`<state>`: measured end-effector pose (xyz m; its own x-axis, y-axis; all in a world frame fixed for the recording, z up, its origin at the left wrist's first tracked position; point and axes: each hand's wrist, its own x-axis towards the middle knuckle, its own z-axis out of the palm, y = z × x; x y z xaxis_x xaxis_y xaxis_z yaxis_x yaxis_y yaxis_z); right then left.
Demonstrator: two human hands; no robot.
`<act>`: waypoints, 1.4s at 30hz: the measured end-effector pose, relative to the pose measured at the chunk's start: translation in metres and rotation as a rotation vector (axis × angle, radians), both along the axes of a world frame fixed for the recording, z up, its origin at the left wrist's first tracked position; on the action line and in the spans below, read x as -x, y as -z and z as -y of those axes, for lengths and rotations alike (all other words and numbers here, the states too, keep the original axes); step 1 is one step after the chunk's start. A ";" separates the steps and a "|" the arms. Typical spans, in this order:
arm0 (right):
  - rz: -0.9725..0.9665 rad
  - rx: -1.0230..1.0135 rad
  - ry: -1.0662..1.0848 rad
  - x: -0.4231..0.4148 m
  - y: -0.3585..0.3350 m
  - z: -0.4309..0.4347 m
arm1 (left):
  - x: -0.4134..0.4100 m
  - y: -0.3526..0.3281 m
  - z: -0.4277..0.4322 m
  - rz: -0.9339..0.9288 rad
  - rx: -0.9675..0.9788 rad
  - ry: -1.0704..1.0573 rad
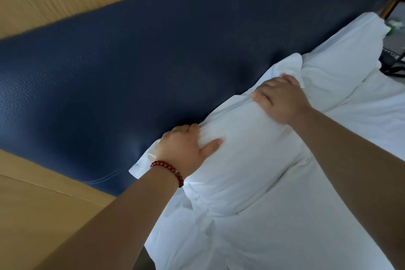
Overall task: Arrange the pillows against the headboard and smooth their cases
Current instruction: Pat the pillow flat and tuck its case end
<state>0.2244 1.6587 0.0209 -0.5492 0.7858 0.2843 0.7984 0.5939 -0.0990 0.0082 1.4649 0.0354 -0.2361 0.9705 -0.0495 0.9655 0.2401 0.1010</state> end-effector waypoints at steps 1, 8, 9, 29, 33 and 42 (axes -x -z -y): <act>-0.001 0.002 0.017 0.007 -0.003 0.004 | -0.003 0.000 -0.001 -0.016 -0.056 -0.005; -0.101 -0.070 -0.170 0.031 0.021 0.047 | 0.010 0.022 0.015 -0.081 -0.208 0.080; -0.111 -0.070 -0.129 0.027 0.025 0.046 | 0.014 0.025 0.020 -0.085 -0.239 0.082; -0.332 -0.064 0.132 0.106 0.043 0.182 | 0.079 0.030 0.118 -0.002 -0.396 -0.141; -0.354 -0.049 0.183 0.121 0.054 0.207 | 0.079 0.052 0.141 0.136 -0.202 -0.138; -0.359 0.067 0.208 0.150 0.081 0.280 | 0.113 0.093 0.239 0.326 0.000 -0.296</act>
